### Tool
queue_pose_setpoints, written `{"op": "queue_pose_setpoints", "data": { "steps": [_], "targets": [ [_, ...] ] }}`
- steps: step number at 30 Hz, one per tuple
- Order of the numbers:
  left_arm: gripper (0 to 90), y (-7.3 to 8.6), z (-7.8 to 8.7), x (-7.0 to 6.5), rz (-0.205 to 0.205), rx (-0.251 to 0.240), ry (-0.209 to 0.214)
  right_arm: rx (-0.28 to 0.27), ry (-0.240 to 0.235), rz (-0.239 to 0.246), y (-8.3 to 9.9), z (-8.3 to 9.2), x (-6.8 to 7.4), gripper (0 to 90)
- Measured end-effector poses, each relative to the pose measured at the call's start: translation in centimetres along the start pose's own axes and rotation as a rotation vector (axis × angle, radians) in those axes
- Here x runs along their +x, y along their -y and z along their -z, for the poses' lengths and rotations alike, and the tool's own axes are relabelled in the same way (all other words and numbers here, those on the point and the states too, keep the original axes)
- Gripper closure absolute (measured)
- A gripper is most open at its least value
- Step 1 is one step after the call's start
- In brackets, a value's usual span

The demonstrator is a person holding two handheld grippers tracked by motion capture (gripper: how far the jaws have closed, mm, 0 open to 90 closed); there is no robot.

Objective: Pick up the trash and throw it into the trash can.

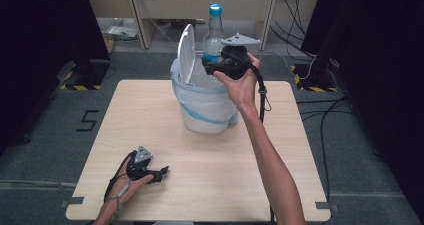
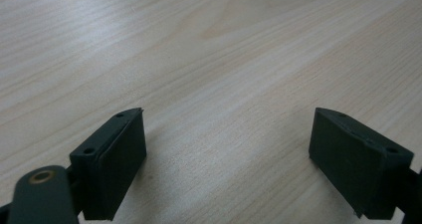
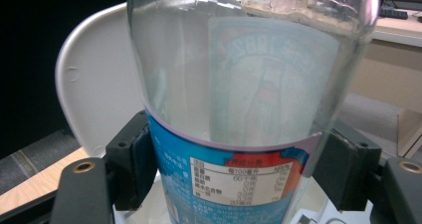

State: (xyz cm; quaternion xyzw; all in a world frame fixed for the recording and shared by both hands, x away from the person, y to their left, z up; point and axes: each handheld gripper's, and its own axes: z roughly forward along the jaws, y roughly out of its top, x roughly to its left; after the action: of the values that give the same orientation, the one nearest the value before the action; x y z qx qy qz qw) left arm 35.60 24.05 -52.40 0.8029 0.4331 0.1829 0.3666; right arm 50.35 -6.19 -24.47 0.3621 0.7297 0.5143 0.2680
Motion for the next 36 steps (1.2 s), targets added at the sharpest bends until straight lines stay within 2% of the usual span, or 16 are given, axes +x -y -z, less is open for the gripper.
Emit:
{"op": "queue_pose_setpoints", "data": {
  "steps": [3, 14, 24, 27, 29, 30, 31, 32, 33, 34, 36],
  "targets": [
    [13.7, 0.0, 0.0, 0.0, 0.002, -0.002, 0.001, 0.014, -0.003, -0.009, 0.1, -1.3, -0.1, 27.5],
    [13.8, 0.0, 0.0, 0.0, 0.003, -0.002, 0.001, 0.070, 0.016, -0.051, 0.3, -3.9, -0.9, 27.5],
    [13.8, 0.0, 0.0, 0.0, 0.003, -0.002, 0.001, 0.127, 0.027, -0.082, 1.0, -5.3, -1.3, 27.5],
    [13.8, 0.0, 0.0, 0.0, 0.003, -0.002, 0.001, 0.143, 0.018, -0.106, 1.2, -5.5, -1.5, 27.3],
    [13.8, 0.0, 0.0, 0.0, 0.003, -0.002, 0.002, 0.142, 0.012, -0.110, 1.2, -5.5, -1.5, 26.5],
    [13.8, 0.0, 0.0, 0.0, 0.003, -0.003, 0.001, 0.130, -0.005, -0.138, 1.3, -5.4, -1.5, 24.5],
    [13.8, 0.0, 0.0, 0.0, 0.003, -0.002, 0.001, 0.111, -0.021, -0.146, 1.2, -5.2, -1.6, 23.1],
    [13.8, 0.0, 0.0, 0.0, 0.003, -0.002, 0.001, 0.111, -0.021, -0.146, 1.2, -5.2, -1.6, 23.1],
    [13.8, 0.0, 0.0, 0.0, 0.003, -0.002, 0.001, 0.071, -0.034, -0.135, 0.7, -4.5, -1.3, 24.3],
    [13.8, 0.0, 0.0, 0.0, 0.003, -0.002, 0.001, 0.071, -0.034, -0.135, 0.7, -4.5, -1.3, 24.3],
    [13.7, 0.0, 0.0, 0.0, 0.005, -0.006, 0.002, 0.036, -0.048, -0.132, 0.2, -3.7, -0.9, 25.0]
  ]
}}
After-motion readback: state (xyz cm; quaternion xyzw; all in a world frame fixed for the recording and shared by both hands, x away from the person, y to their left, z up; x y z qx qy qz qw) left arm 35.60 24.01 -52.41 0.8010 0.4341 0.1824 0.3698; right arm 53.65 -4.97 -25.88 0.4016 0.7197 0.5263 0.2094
